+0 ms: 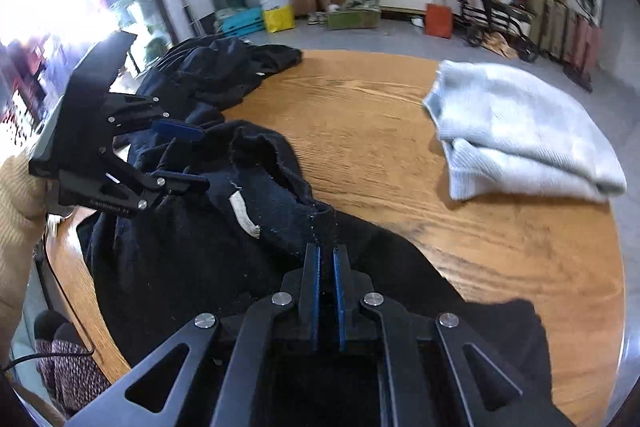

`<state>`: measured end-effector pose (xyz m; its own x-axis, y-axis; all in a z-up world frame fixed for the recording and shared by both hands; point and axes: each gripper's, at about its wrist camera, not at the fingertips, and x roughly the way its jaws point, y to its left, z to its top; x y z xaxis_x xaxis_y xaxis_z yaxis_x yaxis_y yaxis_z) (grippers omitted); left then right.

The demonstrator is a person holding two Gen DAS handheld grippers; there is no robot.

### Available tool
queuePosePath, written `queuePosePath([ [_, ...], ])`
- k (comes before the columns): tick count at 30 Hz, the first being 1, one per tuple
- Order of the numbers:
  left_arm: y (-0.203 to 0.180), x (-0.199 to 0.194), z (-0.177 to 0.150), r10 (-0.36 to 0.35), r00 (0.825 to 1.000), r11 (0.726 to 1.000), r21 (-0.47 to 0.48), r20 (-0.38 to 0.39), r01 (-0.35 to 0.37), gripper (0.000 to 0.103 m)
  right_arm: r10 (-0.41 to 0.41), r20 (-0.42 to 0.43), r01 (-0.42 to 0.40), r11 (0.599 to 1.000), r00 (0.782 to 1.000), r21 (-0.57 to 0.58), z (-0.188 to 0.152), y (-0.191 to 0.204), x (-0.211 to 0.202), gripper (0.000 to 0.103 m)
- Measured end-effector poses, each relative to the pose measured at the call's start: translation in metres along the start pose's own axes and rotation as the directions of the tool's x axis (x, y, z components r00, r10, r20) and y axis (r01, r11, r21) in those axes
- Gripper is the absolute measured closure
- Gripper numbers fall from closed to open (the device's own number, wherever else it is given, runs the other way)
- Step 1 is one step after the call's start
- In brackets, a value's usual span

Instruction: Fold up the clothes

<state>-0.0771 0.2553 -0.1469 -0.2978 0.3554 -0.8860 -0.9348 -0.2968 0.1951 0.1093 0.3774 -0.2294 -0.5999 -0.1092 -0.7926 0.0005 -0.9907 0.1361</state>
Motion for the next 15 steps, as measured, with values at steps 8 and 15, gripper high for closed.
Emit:
queuePosePath([
  [8,0.000,0.035,0.020,-0.038,0.994,0.989,0.141,-0.099,0.052,0.039,-0.011,0.024,0.009,0.998,1.000,0.055,-0.003,-0.006,-0.004,0.096],
  [15,0.015,0.055,0.011,-0.075,0.990,0.996,0.048,-0.119,0.081,0.023,-0.002,0.020,0.000,0.996,1.000,0.085,-0.005,-0.007,-0.004,0.096],
])
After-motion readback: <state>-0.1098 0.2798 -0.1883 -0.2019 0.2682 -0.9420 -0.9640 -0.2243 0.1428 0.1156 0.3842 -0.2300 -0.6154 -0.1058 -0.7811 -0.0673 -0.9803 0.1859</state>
